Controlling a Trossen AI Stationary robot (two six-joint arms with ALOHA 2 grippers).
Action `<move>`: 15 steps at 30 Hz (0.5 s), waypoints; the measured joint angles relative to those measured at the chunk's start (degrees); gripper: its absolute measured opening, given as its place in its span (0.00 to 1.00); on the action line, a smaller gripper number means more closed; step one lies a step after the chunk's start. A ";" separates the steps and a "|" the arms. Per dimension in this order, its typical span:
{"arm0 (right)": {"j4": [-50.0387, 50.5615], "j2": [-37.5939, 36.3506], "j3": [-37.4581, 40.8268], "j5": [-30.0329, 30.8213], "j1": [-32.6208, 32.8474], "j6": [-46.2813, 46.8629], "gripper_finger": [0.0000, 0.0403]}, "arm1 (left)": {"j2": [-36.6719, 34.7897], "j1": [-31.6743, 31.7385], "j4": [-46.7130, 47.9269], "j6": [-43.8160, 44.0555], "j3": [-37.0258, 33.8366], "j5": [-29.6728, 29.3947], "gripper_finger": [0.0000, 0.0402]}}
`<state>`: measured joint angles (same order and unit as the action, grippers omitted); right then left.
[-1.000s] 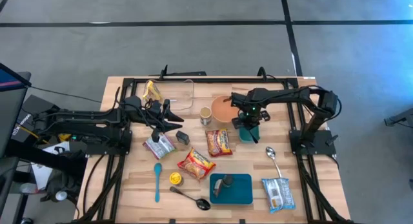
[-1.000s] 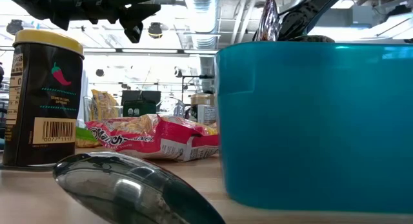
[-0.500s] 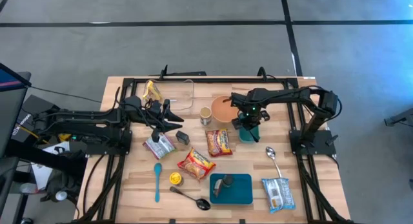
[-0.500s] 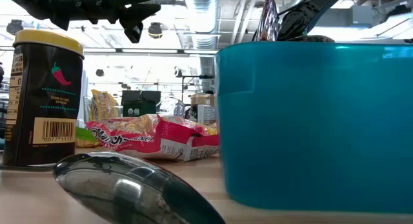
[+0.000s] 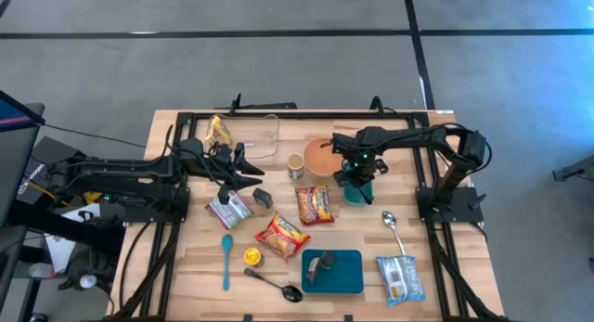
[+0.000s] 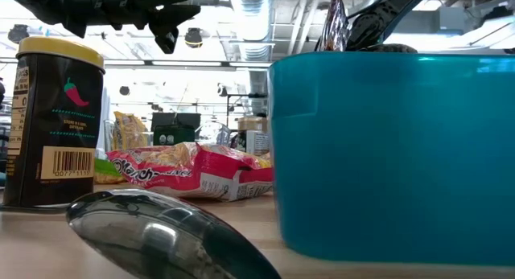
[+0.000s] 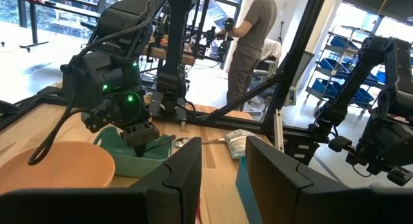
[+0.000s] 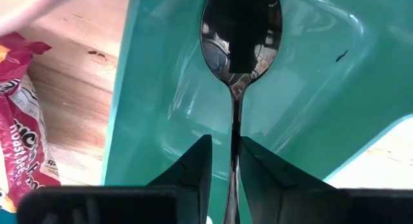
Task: Pick & Place Food Item
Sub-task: Put the green noodle pack into the transparent bin
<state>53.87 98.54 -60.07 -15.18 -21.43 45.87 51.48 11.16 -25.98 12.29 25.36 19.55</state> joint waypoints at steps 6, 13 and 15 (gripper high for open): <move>0.04 -0.04 0.00 0.00 0.02 -0.73 0.18 | 0.02 0.01 0.01 0.00 0.00 0.00 0.29; 0.81 -0.99 -0.51 0.36 0.47 -0.85 0.18 | 0.01 0.00 0.02 0.00 0.00 0.00 0.29; 0.66 -1.22 -1.16 0.40 0.89 -0.87 0.18 | 0.01 0.01 0.01 0.00 0.00 0.00 0.29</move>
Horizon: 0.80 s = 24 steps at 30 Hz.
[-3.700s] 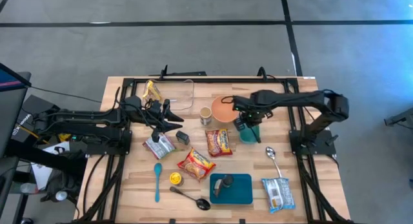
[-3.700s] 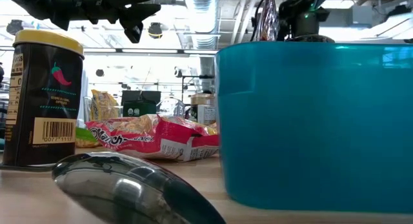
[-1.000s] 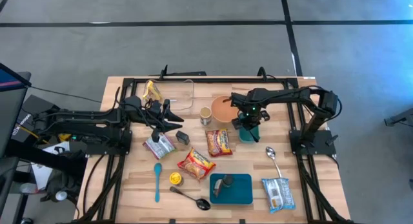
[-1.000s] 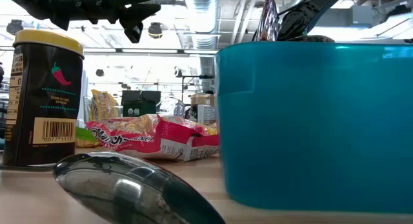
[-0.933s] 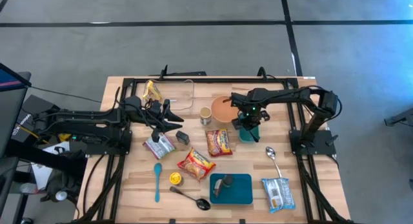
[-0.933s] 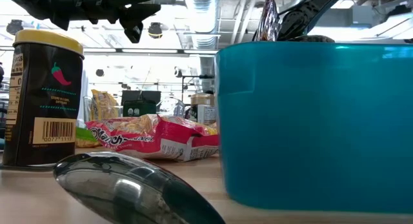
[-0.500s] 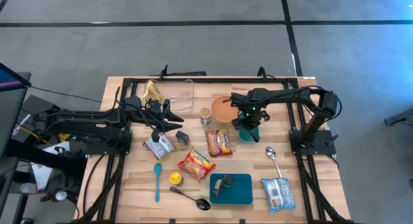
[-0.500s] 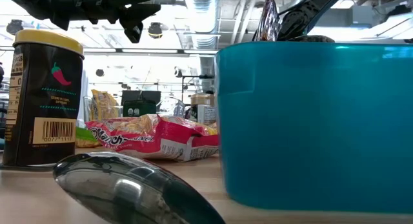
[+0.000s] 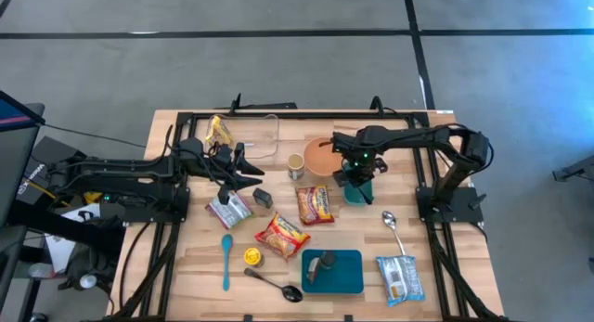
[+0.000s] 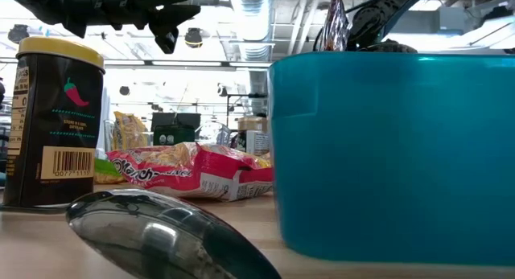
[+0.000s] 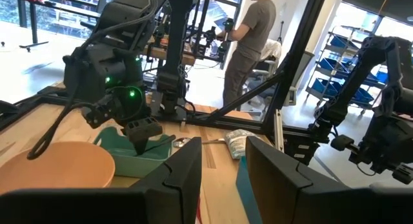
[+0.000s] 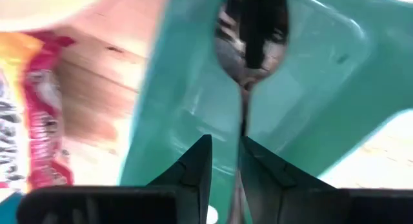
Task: Pick & Place Food Item
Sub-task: Put the green noodle pack into the transparent bin
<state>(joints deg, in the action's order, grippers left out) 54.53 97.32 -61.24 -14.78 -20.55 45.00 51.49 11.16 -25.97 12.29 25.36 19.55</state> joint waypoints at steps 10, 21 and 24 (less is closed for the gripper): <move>1.12 -4.65 -1.42 1.45 0.99 0.02 0.18 | 0.01 0.01 0.01 0.00 0.00 0.00 0.29; 1.51 -15.59 -1.42 4.53 1.04 0.02 0.18 | -0.01 0.02 0.01 0.00 0.00 -0.02 0.29; 1.57 -18.88 -1.42 7.33 1.44 -0.01 0.18 | 0.00 0.00 0.01 0.00 0.00 0.01 0.29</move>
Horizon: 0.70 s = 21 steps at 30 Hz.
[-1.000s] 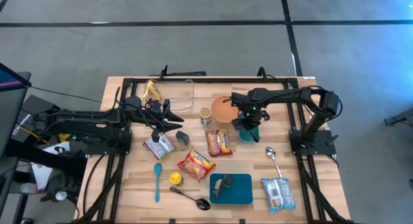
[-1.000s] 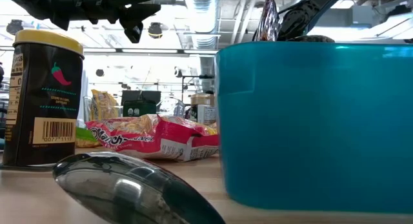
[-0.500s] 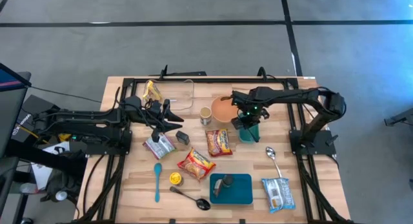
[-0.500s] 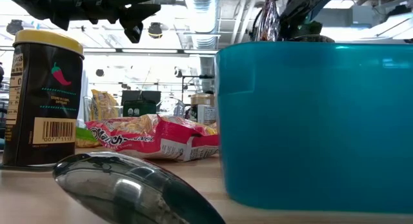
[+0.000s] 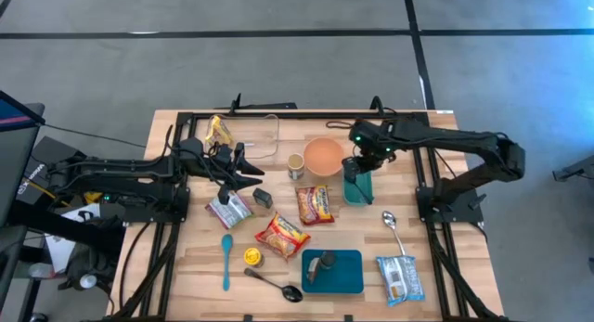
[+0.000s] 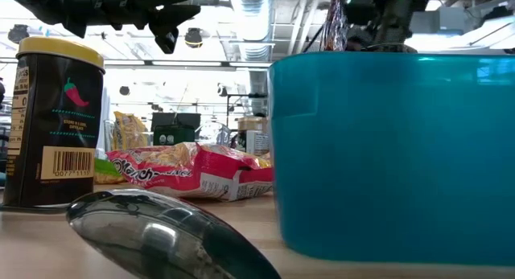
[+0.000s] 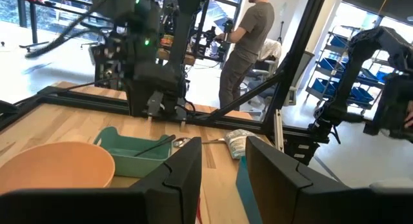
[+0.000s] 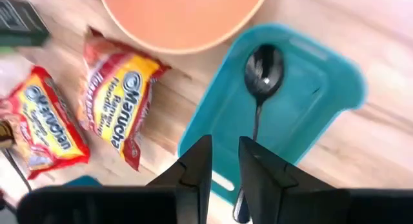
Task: Pick & Place Food Item
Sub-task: Put the green noodle pack into the transparent bin
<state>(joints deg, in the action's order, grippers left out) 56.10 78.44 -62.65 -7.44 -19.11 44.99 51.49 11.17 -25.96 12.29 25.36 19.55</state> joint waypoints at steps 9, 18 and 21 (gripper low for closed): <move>-0.04 -7.87 0.00 11.11 5.65 -5.00 0.18 | 0.01 -0.01 0.02 0.00 0.00 -0.01 0.29; -0.21 -10.23 0.02 26.44 16.82 -6.63 0.18 | 0.01 -0.30 0.51 0.00 0.00 -0.02 0.29; -0.73 -10.21 0.02 31.22 21.31 -6.62 0.18 | 0.01 -1.18 1.26 -0.09 0.00 -0.01 0.29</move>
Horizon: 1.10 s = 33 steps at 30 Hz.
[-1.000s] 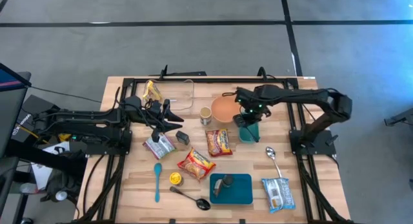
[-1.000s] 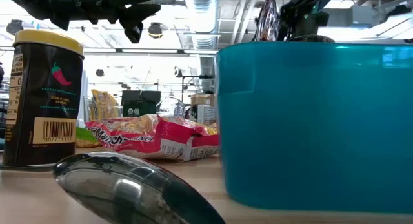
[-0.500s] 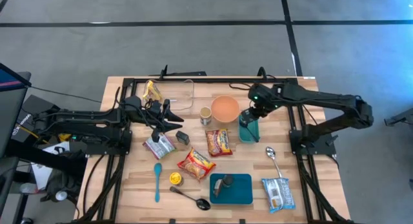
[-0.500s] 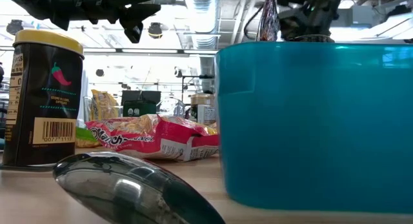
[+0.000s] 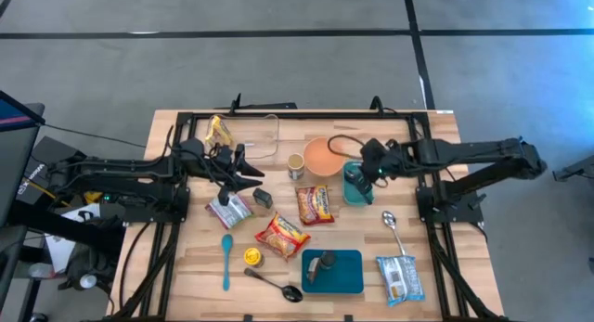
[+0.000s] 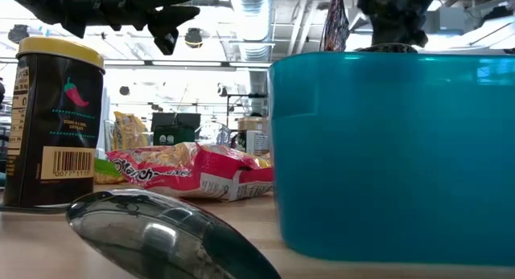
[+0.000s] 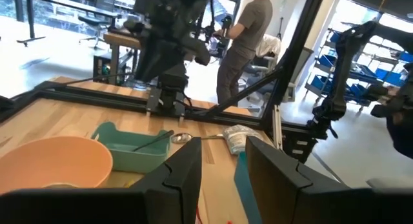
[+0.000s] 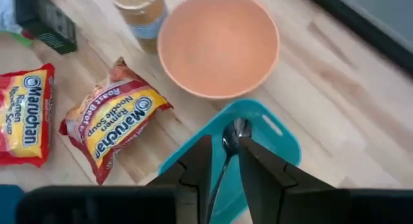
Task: Pick & Place Food Item
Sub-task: Put the green noodle pack into the transparent bin
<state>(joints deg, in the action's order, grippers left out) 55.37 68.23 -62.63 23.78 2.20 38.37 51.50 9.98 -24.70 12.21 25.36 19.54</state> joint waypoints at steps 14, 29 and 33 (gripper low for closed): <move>-5.24 0.02 0.00 15.38 14.32 0.02 0.18 | -0.02 -2.84 18.87 12.14 0.00 -0.03 0.29; -5.15 0.04 0.02 15.29 15.03 0.18 0.18 | -0.02 -2.88 35.23 20.93 0.00 -2.23 0.08; -5.15 0.04 0.02 15.29 15.03 0.18 0.18 | -0.02 -2.91 39.63 23.97 0.00 -2.50 0.01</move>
<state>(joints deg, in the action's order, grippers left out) 50.22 68.27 -62.61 39.07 17.23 38.54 51.48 7.07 14.94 36.17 25.36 17.04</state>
